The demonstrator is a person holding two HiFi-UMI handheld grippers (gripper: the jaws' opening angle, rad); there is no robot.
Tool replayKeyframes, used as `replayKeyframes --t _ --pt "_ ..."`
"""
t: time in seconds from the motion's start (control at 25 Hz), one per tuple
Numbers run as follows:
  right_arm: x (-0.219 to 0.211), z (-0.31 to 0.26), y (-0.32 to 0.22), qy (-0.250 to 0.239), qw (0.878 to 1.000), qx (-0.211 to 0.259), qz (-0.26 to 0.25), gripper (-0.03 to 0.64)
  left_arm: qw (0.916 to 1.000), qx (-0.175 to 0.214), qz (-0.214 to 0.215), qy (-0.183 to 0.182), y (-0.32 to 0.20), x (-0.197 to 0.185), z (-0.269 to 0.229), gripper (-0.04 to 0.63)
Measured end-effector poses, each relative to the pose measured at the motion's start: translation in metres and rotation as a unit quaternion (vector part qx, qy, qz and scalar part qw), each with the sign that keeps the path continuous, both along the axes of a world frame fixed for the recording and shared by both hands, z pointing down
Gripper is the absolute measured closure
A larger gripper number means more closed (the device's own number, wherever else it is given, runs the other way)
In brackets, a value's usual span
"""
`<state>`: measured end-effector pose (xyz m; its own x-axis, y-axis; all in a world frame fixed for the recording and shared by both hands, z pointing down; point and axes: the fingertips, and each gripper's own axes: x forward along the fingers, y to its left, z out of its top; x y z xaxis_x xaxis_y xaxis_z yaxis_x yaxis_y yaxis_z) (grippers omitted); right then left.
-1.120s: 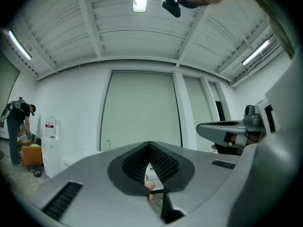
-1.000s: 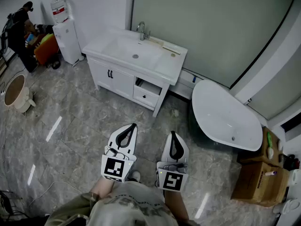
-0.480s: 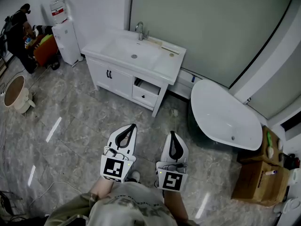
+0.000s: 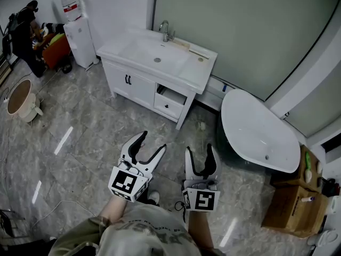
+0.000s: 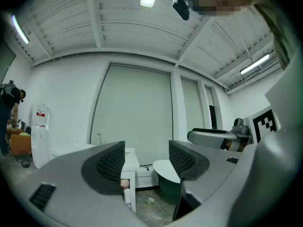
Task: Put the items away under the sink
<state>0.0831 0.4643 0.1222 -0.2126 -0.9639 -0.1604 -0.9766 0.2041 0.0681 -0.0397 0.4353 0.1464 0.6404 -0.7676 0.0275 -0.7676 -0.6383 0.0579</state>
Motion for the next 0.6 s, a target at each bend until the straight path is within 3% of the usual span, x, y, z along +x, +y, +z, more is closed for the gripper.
replayKeyframes --t 0.04,0.24,0.4,0.6 --pt "0.0 0.001 -0.003 0.003 1.0 -0.001 0.0 0.364 1.0 -0.005 0.004 0.004 -0.004 0.0 0.002 0.303" --pt "0.003 0.006 -0.021 0.005 1.0 -0.004 0.007 0.362 0.9998 -0.005 0.019 0.002 -0.025 0.003 0.005 0.221" --pt "0.003 0.011 -0.045 0.005 1.0 -0.009 0.008 0.362 0.9993 0.002 0.025 -0.029 -0.049 0.007 0.011 0.19" --pt "-0.001 0.023 -0.093 0.014 1.0 -0.022 0.007 0.362 0.9993 -0.004 0.026 -0.027 -0.102 0.002 0.023 0.179"
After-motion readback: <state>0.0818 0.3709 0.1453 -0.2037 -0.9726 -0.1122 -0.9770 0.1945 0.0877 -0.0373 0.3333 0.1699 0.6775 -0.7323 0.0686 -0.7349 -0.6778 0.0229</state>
